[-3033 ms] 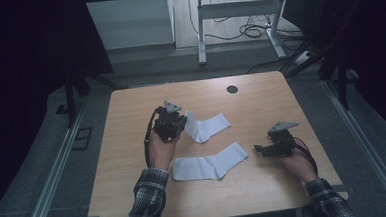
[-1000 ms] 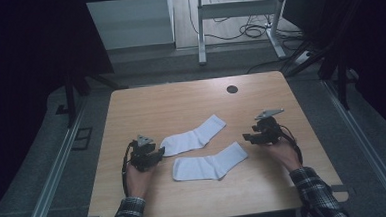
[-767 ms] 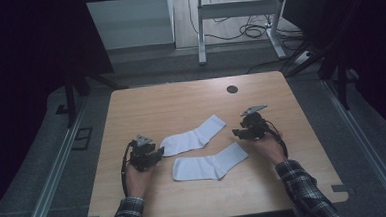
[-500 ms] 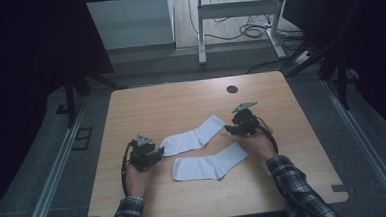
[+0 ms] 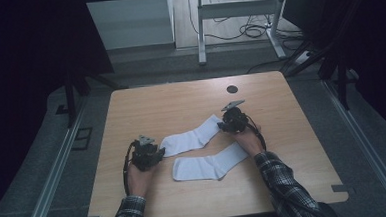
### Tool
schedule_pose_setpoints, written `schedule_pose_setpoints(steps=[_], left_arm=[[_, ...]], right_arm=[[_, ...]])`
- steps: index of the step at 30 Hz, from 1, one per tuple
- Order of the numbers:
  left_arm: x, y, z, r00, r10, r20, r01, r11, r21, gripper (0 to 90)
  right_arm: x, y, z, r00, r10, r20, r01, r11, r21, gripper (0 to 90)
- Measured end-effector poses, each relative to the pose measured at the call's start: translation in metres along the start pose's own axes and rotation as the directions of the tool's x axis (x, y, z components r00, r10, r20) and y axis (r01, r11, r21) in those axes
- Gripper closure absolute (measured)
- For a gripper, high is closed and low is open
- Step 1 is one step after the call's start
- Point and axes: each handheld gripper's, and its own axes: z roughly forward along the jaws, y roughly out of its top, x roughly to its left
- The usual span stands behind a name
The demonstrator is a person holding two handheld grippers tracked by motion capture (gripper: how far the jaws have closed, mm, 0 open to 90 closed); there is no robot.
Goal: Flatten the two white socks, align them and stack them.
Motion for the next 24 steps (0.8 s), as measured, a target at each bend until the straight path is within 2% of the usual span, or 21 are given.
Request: schedule_pose_setpoints(steps=[1,2,4,6,8,12,18,19,24], left_arm=[[0.000,0.000,0.000,1.0000,-0.001,0.006,0.001,1.0000,0.000,62.6],[0.000,0.000,0.000,0.9998,-0.005,0.017,0.005,1.0000,-0.001,69.0],[-0.001,0.001,0.001,0.9995,-0.008,0.030,0.008,1.0000,0.002,76.2],[-0.001,0.001,0.001,0.9991,-0.014,0.041,0.014,0.9999,0.004,79.7],[-0.003,0.003,0.000,0.9995,0.000,0.031,0.000,1.0000,-0.002,84.3],[-0.007,0.007,-0.006,0.9993,0.009,0.036,-0.008,0.9997,-0.022,84.7],[-0.014,0.013,-0.017,0.9983,0.028,0.051,-0.025,0.9979,-0.060,84.7],[-0.015,0.014,-0.019,0.9982,0.029,0.053,-0.026,0.9978,-0.061,84.6],[-0.022,0.016,-0.028,0.9972,0.043,0.062,-0.038,0.9963,-0.077,84.6]], right_arm=[[0.000,0.000,0.000,1.0000,0.000,0.000,0.000,1.000,0.000,67.1],[0.001,-0.001,0.000,0.9998,0.016,-0.014,-0.016,1.000,0.000,76.7],[0.000,-0.001,-0.001,0.9995,0.024,-0.022,-0.024,1.000,0.001,78.1],[0.000,-0.002,-0.002,0.9986,0.042,-0.032,-0.041,0.999,0.006,79.7],[0.001,-0.003,-0.006,0.9993,0.025,-0.028,-0.024,1.000,0.005,80.2],[0.000,-0.003,-0.015,0.9995,0.014,-0.028,-0.015,1.000,-0.024,80.2],[-0.004,-0.002,-0.039,0.9984,0.025,-0.051,-0.028,0.998,-0.061,80.1],[-0.005,-0.003,-0.047,0.9980,0.028,-0.057,-0.032,0.996,-0.077,80.1],[-0.006,-0.006,-0.063,0.9974,0.024,-0.069,-0.031,0.995,-0.097,79.9]])
